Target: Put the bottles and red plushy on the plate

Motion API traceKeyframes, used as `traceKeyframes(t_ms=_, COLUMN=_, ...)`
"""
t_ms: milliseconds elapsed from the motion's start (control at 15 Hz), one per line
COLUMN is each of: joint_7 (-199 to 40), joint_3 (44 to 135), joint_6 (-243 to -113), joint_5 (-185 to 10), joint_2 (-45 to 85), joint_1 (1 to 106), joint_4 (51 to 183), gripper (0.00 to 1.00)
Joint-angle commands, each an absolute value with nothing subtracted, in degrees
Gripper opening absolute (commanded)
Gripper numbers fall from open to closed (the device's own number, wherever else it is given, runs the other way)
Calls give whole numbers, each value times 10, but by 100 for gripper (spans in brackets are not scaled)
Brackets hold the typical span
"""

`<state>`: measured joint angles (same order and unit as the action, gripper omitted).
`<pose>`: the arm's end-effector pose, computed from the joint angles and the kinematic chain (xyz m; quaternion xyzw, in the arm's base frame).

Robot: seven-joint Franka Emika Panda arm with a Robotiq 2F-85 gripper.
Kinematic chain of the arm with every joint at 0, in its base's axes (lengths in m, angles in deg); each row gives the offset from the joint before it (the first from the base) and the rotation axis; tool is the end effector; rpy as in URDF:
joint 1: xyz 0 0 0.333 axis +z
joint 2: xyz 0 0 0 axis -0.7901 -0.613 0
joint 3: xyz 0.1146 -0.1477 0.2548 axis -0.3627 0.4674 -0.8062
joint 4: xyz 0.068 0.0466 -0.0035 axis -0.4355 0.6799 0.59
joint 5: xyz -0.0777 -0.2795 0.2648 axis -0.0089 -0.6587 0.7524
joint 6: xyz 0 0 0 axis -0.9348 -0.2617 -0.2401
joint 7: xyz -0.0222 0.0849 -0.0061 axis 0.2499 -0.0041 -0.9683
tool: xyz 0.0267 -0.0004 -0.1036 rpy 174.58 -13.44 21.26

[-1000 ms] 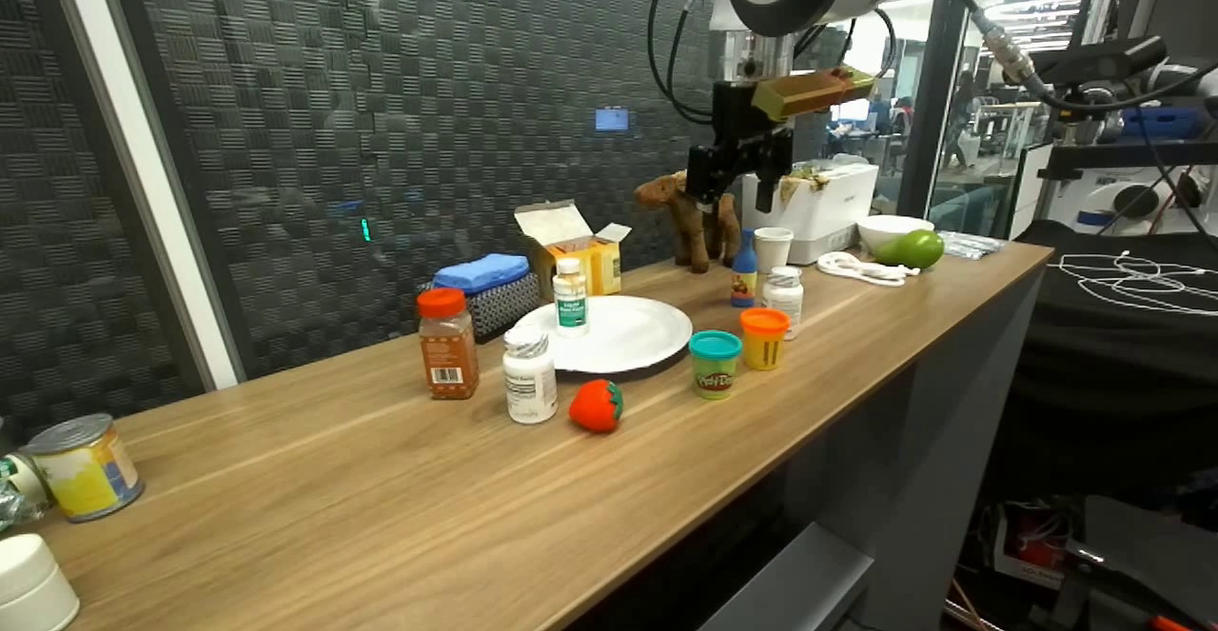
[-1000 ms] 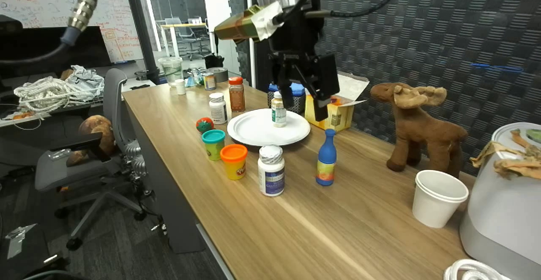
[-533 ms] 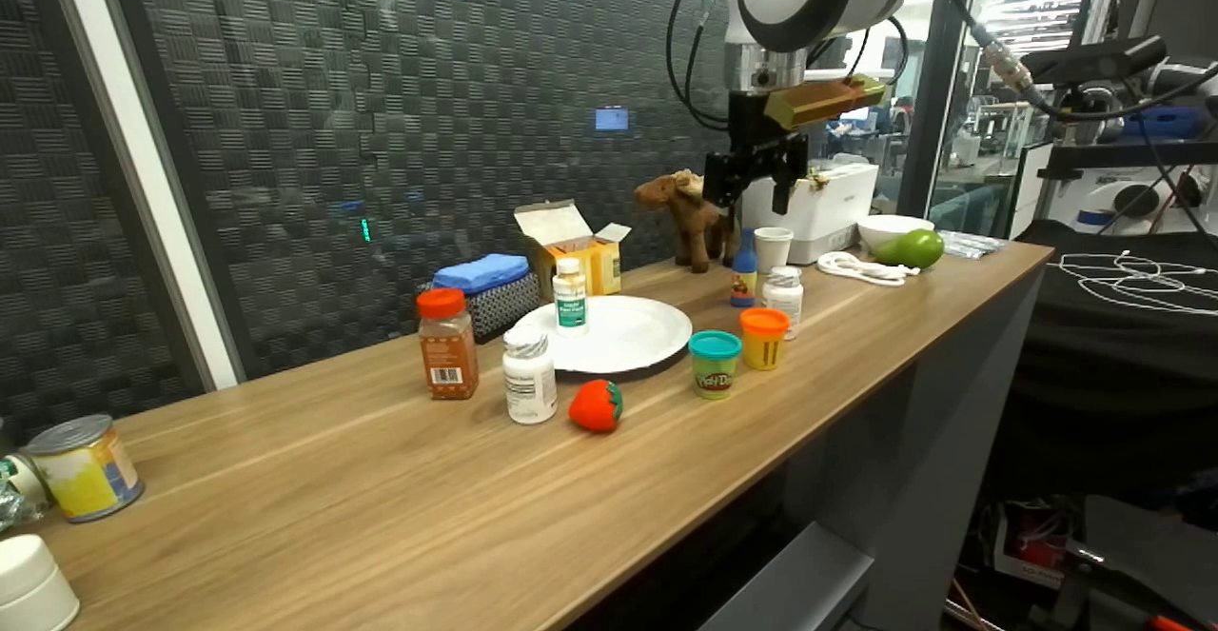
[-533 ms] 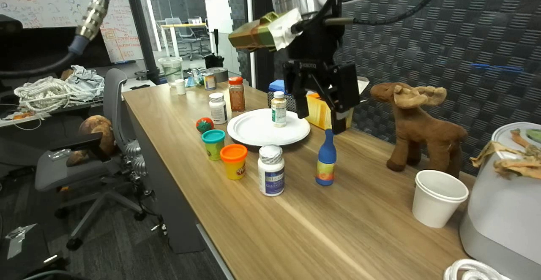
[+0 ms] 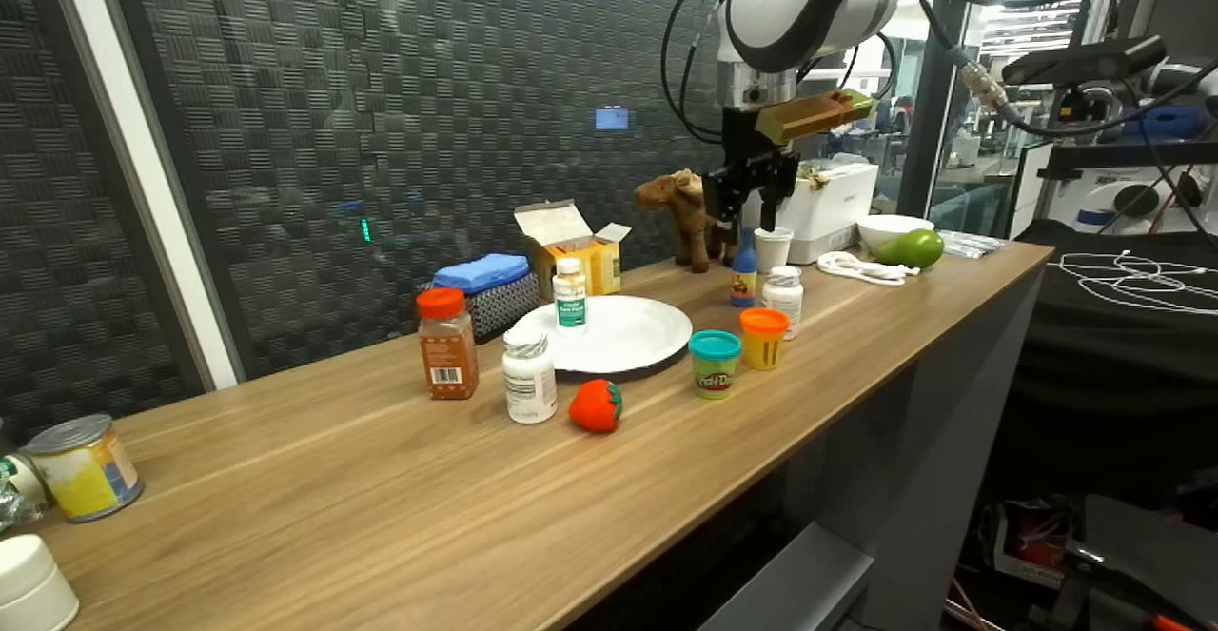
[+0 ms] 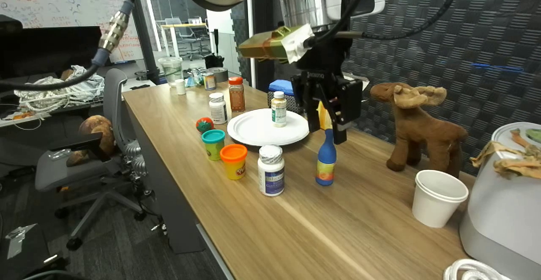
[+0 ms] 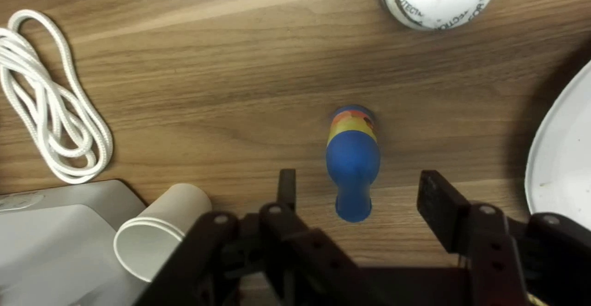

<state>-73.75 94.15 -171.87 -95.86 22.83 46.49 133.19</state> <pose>0.6029 -0.1516 0.3911 0.9816 -0.1566 0.0523 0.0956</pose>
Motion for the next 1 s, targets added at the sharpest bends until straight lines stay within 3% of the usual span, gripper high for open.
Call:
traceKeyframes(t_ms=0, joint_7=-732, joint_3=946, joint_6=-1723, joint_5=-972, joint_2=212, joint_1=468, joint_4=1304, gripper=38)
traceKeyframes(t_ms=200, joint_7=-731, joint_3=945, joint_6=-1721, joint_5=-972, joint_2=205, joint_1=469, joint_4=1296, gripper=14)
traceKeyframes(t_ms=333, joint_7=-727, joint_3=945, joint_6=-1712, joint_5=-972, joint_2=206, joint_1=472, joint_4=1296, gripper=7)
traceKeyframes(t_ms=467, joint_7=-716, joint_3=945, joint_6=-1693, joint_5=-982, joint_2=213, joint_1=480, joint_4=1294, gripper=12)
traceKeyframes(t_ms=933, joint_7=-684, joint_3=923, joint_6=-1640, joint_5=-1043, joint_2=229, joint_1=527, joint_4=1239, gripper=12)
